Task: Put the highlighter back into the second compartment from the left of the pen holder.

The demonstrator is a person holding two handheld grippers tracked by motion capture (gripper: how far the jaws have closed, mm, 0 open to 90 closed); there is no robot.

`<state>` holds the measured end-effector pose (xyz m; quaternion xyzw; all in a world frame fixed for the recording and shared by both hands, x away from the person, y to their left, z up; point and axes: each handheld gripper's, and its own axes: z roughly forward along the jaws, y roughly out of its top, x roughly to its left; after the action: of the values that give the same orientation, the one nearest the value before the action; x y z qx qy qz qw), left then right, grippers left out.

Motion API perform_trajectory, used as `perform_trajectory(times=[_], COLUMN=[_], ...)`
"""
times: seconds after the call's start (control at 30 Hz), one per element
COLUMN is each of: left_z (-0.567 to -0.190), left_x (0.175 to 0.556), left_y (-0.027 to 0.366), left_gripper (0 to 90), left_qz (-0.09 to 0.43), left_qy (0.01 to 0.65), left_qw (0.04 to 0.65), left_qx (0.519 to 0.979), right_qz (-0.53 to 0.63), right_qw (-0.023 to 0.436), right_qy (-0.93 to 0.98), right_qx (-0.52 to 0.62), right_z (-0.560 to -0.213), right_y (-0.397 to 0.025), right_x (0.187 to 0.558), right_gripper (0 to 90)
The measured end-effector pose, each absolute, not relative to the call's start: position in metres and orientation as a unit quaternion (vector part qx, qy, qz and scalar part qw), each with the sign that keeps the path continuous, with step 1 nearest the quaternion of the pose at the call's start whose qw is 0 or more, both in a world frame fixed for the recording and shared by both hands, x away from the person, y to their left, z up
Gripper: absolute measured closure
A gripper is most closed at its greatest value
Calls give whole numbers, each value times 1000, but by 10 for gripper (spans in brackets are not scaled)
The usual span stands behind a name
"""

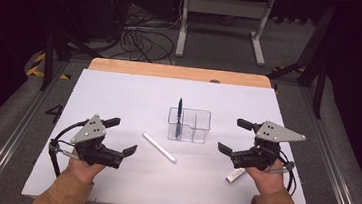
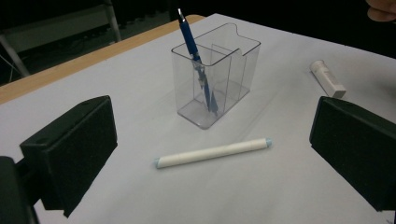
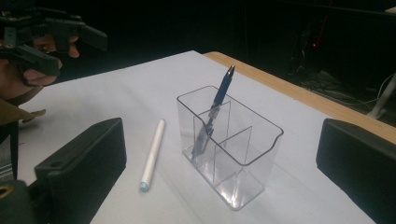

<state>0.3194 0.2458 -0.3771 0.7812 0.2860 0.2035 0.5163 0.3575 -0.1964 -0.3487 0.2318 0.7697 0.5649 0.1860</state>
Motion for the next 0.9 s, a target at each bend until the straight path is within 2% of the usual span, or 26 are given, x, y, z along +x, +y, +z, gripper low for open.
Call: perform_trajectory(times=[0.33, 0.53, 0.9], left_z=[-391, -395, -397], left_x=[310, 309, 308], left_y=[259, 261, 265], left_gripper=[29, 27, 27], left_qz=[218, 222, 215], left_qy=[293, 293, 303], left_qw=[518, 509, 510], left_qx=[774, 778, 776], right_qz=[556, 553, 558], right_qw=[169, 184, 161], right_qy=[781, 782, 782], right_qx=[228, 223, 228], right_z=[-350, -349, -348], right_y=[-191, -186, -176], right_x=[355, 352, 353], right_gripper=[66, 69, 28])
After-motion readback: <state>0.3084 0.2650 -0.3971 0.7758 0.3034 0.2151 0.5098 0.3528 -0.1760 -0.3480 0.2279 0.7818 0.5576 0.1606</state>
